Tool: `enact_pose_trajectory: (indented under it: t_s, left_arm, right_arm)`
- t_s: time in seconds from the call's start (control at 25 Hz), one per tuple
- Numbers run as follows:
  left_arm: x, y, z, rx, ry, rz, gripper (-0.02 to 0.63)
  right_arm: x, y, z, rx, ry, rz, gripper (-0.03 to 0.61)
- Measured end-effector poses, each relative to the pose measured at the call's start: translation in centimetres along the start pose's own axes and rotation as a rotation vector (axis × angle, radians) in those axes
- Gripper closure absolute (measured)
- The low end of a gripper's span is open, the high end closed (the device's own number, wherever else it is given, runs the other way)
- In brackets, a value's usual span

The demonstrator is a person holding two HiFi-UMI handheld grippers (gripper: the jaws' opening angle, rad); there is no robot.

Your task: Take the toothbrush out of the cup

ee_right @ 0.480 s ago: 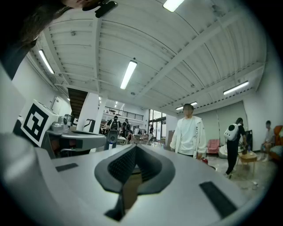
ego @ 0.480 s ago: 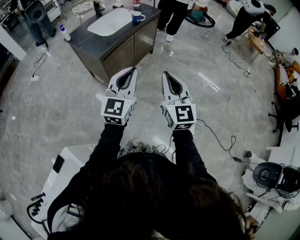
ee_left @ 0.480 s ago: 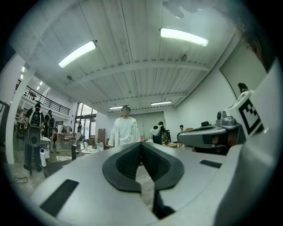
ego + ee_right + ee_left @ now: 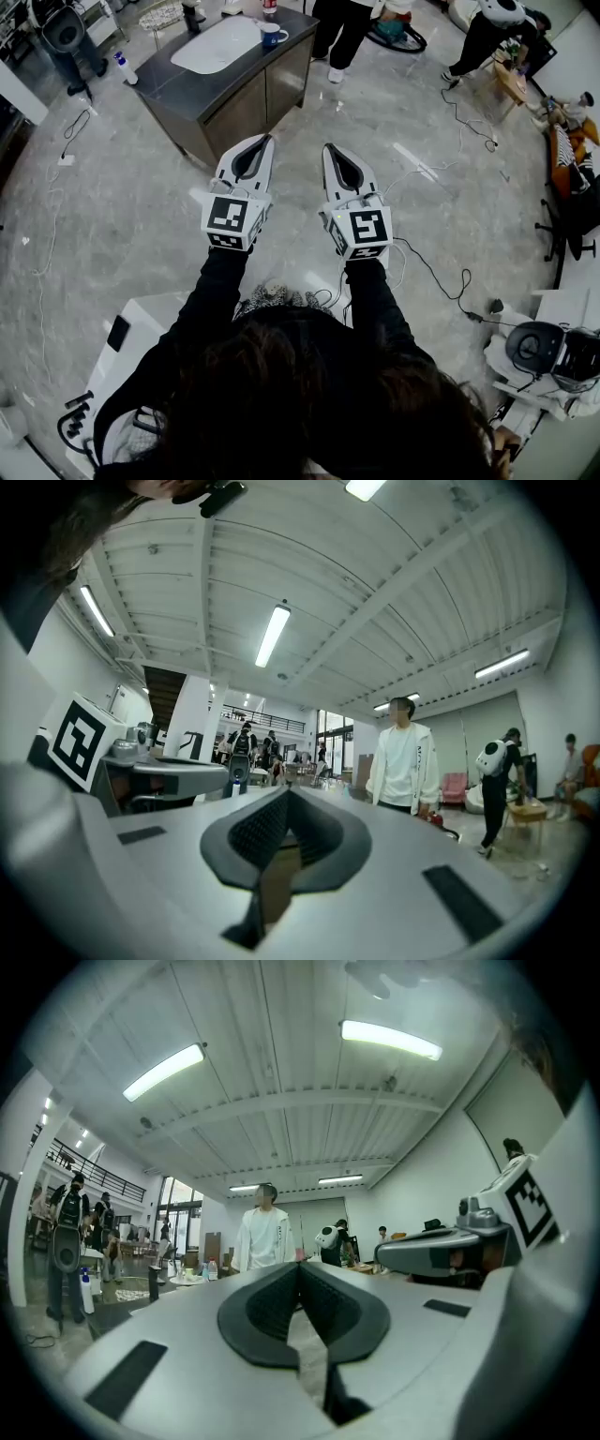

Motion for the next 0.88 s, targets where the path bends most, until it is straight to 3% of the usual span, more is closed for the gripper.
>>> enact_pose_trajectory:
  t_s: [0.24,0.88]
  left_arm:
    - [-0.2,-0.1,0.7,0.003,0.0,-0.002,0.606]
    - [-1.6,-1.6,4.6,0.019,0.009,0.01,0.606]
  right_arm:
    - [-0.5,0.0,-0.2,-0.049,-0.017,-0.038,0.575]
    - [-4.5,-0.9,0.6,-0.047,0.01,-0.015,0.575]
Point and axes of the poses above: the fingertips, and each gripper's own axes: x backward along the fingers, z to its left, y out of its top, the point moved 4 cm from there along x, backward along the fingers, and after that the axes turned 10 degrees about y, right-handed, at the moved point
